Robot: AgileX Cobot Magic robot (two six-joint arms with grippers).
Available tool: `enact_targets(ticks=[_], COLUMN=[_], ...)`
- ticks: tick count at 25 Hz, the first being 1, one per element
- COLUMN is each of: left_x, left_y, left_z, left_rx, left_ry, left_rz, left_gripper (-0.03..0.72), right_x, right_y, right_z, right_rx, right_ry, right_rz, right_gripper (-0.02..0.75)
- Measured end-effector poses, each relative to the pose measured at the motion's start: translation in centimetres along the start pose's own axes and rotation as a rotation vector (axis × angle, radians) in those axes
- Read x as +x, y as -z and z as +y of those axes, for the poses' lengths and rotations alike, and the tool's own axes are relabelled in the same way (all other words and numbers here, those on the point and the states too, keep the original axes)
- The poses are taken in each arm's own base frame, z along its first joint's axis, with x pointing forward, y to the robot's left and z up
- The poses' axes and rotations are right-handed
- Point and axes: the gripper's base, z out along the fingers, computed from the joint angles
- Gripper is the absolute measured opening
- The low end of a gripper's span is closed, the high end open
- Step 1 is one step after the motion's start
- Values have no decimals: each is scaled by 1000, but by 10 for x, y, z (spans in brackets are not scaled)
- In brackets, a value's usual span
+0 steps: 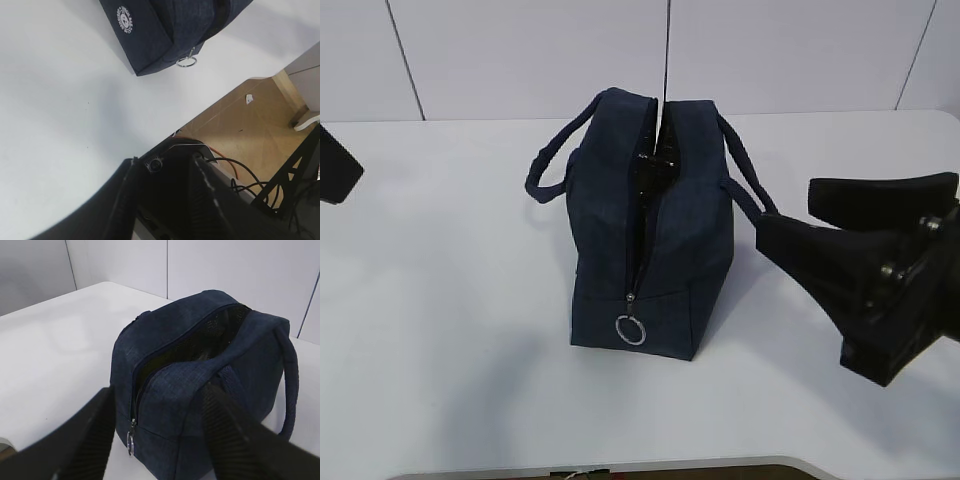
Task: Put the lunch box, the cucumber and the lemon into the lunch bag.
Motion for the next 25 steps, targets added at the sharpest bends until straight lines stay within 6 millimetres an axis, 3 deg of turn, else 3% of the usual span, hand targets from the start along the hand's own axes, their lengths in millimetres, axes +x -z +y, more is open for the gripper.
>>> enact_targets(ticks=[5, 11, 25], left_x=[1, 1, 1], left_y=[3, 3, 3], left_z=[-1, -4, -5], left_rx=[2, 29, 39], left_ry=[-3, 6, 9], left_rz=[-10, -13, -15], left_gripper=[244, 244, 244], right_x=[9, 30, 94], right_y=[-13, -36, -83], right_z=[2, 12, 19], right_rx=[-23, -122, -191], right_ry=[37, 55, -31], right_rz=[12, -94, -27], right_gripper=[445, 445, 445])
